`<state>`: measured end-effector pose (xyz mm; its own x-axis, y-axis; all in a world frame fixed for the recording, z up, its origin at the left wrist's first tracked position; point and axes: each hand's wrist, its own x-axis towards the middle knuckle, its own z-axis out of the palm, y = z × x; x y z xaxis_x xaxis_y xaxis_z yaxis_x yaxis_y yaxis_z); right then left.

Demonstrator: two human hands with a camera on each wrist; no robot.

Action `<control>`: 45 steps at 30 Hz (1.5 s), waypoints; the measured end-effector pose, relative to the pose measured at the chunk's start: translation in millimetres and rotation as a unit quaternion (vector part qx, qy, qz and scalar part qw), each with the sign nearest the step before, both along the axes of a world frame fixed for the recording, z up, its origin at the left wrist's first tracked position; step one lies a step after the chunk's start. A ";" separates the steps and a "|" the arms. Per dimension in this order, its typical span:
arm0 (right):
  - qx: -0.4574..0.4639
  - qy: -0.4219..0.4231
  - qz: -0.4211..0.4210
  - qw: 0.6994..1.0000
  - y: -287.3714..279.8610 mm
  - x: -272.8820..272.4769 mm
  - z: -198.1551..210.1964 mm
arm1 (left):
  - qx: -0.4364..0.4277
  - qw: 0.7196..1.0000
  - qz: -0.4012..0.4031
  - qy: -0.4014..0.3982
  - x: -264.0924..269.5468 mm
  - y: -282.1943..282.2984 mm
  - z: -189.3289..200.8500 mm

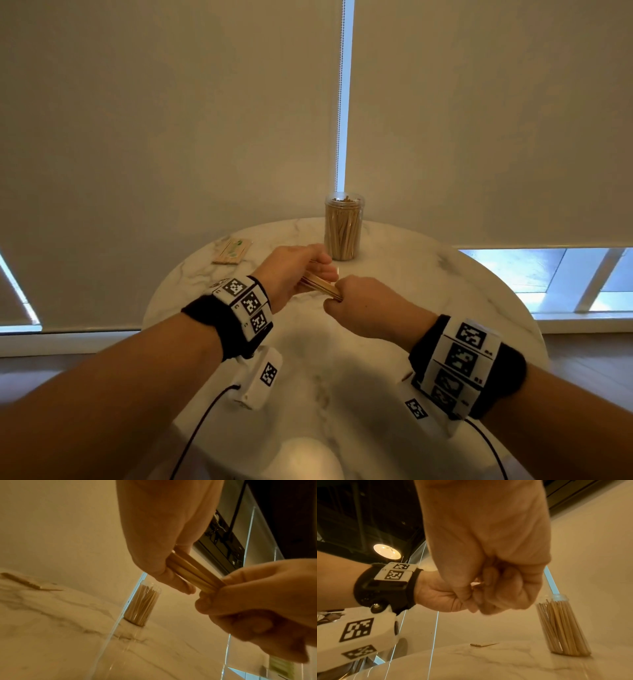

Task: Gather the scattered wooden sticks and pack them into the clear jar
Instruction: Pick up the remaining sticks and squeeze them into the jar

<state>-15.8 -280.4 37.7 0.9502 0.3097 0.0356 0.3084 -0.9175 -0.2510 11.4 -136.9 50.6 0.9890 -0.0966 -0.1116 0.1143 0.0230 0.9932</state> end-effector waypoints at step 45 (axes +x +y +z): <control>-0.211 -0.187 0.034 0.959 -37.1 304.6 113.7 | 0.098 0.981 0.050 -0.163 298.7 -62.2 -57.3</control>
<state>288.8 -317.5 151.4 0.8722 0.4330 0.2275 0.3681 -0.8874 0.2775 310.1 -199.1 -6.7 0.9787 -0.0057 0.2054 -0.2032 -0.1764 0.9631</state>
